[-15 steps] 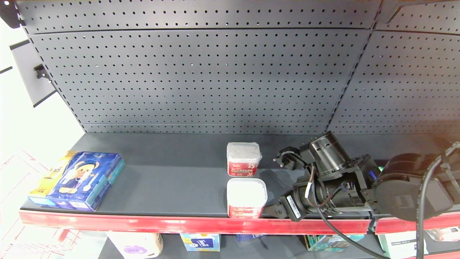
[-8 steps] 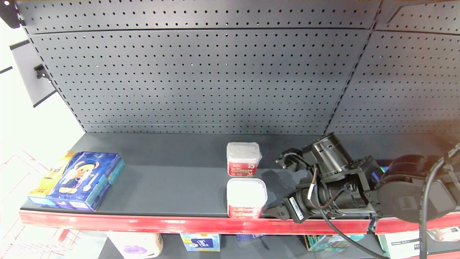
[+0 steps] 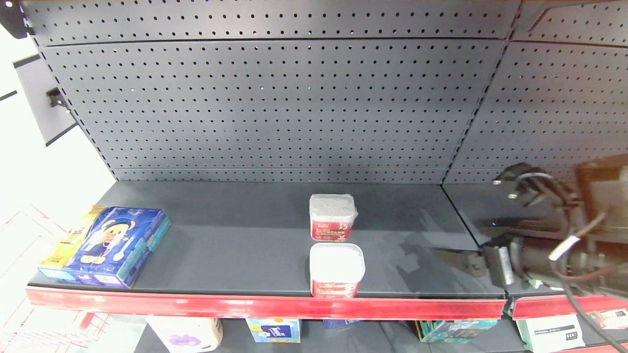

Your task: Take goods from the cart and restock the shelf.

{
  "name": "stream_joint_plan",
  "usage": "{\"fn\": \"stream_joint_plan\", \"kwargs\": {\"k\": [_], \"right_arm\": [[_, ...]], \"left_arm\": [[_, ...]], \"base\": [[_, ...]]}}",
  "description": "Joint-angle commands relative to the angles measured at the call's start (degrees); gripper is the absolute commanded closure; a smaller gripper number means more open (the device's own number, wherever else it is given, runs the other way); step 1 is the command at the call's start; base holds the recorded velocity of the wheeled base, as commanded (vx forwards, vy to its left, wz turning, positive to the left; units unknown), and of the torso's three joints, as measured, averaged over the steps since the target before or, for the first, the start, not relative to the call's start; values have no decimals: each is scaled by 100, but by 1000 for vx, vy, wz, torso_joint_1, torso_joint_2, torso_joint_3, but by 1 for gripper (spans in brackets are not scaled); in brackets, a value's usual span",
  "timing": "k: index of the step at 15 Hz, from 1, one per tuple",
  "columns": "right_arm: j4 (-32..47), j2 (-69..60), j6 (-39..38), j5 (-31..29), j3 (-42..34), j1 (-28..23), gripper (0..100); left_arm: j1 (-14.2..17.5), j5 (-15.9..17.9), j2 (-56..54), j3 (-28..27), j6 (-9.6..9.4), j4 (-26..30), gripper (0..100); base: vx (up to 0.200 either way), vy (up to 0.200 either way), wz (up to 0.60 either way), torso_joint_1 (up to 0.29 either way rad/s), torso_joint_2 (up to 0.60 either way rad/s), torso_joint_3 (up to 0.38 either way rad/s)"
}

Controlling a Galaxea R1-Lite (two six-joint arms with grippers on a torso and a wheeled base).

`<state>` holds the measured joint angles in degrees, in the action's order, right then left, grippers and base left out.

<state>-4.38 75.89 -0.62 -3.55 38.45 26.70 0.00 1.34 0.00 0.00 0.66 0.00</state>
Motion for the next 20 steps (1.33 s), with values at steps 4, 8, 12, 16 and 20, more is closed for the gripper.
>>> {"fn": "stream_joint_plan", "kwargs": {"k": [4, 8, 12, 16, 20], "right_arm": [[1677, -5057, 686, -269, -1296, -2608, 0], [4164, -6411, 625, -366, -584, -4164, 0], [2644, -6710, 774, 1023, -1841, -3443, 0], [1730, -7272, 871, 812, -2878, -2468, 0], [552, -7589, 484, 135, -3634, -2661, 0]], "left_arm": [[0, 7, 0, 0, -4, 0, 0], [0, 7, 0, 0, -13, 0, 0], [0, 7, 0, 0, -4, 0, 0], [0, -11, 0, 0, -4, 0, 0], [0, -11, 0, 0, -4, 0, 0]], "base": [[0, 0, 0, 0, 0, 0], [0, 0, 0, 0, 0, 0], [0, 0, 0, 0, 0, 0], [0, 0, 0, 0, 0, 0], [0, 0, 0, 0, 0, 0]]}}
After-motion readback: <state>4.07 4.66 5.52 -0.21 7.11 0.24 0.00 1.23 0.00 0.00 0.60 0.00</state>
